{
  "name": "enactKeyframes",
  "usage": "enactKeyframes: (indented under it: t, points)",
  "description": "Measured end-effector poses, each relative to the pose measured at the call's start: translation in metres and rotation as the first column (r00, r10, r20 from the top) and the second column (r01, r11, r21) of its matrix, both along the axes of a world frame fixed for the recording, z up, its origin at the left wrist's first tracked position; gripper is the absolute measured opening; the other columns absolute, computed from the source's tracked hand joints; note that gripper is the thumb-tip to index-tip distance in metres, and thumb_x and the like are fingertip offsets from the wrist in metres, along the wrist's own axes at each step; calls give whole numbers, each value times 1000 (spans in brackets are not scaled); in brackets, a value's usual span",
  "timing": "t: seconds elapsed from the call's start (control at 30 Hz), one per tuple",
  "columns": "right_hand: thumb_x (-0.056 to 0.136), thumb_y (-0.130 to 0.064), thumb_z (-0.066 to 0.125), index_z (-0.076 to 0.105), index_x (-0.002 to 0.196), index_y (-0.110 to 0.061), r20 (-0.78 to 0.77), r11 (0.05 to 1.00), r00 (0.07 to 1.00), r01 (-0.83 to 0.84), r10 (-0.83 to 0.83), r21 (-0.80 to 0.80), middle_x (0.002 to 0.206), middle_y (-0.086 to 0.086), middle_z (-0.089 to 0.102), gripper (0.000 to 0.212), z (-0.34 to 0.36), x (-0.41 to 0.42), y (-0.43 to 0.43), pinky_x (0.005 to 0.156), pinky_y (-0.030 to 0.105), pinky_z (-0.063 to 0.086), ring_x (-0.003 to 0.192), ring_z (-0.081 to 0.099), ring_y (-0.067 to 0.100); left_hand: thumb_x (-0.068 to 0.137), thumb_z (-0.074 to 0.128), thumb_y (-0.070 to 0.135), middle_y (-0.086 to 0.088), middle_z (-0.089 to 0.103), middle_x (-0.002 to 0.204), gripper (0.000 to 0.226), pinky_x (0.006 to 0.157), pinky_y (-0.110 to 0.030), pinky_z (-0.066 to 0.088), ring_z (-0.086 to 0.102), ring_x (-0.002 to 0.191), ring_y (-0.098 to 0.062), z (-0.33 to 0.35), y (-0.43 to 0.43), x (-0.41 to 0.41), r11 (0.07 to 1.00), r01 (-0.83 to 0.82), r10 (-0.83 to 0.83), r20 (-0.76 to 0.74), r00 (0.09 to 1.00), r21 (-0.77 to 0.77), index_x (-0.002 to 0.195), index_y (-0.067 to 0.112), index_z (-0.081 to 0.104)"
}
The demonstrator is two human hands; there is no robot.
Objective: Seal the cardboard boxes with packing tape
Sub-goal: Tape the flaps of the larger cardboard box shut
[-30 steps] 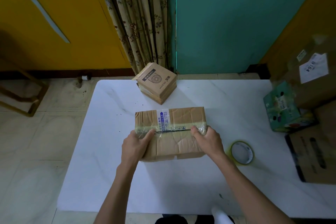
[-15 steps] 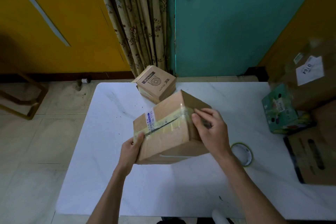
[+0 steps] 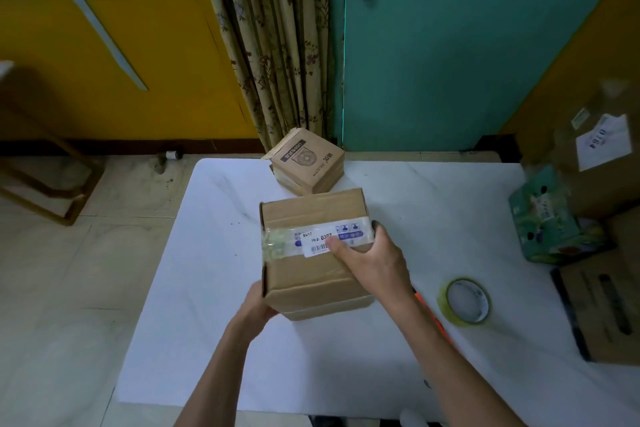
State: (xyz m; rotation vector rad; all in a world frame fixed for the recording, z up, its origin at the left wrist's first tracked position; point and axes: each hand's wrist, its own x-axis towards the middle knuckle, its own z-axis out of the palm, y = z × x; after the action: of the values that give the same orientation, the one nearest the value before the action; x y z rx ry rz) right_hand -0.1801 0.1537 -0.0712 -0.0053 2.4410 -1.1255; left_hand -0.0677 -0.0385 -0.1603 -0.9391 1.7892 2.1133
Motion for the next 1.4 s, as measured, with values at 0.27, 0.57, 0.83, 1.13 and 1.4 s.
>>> enactKeyframes:
  t: [0.27,0.57,0.83,1.13,1.4]
  points:
    - [68,-75,70,44,114,-22,-3,998,1000,-9,9,65,105,-7,60,75,11,-8,4,53,20,36,80,54,8,70,62,86,11,71,118,77,93,-37,53,67,107,-12,96,22,-44,971,-111,106,-39,994,-210,128,36,61]
    - [62,-88,57,40,105,-15,-70,986,997,34,-23,161,87,-6,54,86,13,-11,-2,54,25,44,71,54,10,76,63,79,0,66,123,87,84,-36,46,61,114,-30,93,41,-67,705,61,51,136,989,-707,141,28,36]
    - [101,-48,46,50,90,-10,-196,983,980,28,8,183,85,-1,60,39,6,-22,0,42,12,35,54,39,-3,95,51,64,-5,67,100,52,72,-36,42,58,90,-25,87,33,-71,680,31,76,112,991,-732,107,13,55]
    - [71,-85,52,38,104,-17,-177,978,984,52,-16,204,83,-6,51,77,4,-15,-5,45,20,30,68,50,14,77,47,88,-5,59,102,86,78,-39,39,61,107,-36,100,48,-74,571,197,93,301,949,-797,120,15,44]
    - [99,-57,40,49,90,-13,-281,960,960,76,3,268,88,3,67,46,-1,-22,-4,38,15,29,51,39,0,94,40,72,-3,58,91,59,74,-38,38,55,88,-32,92,49,-76,509,117,135,213,968,-853,104,14,46]
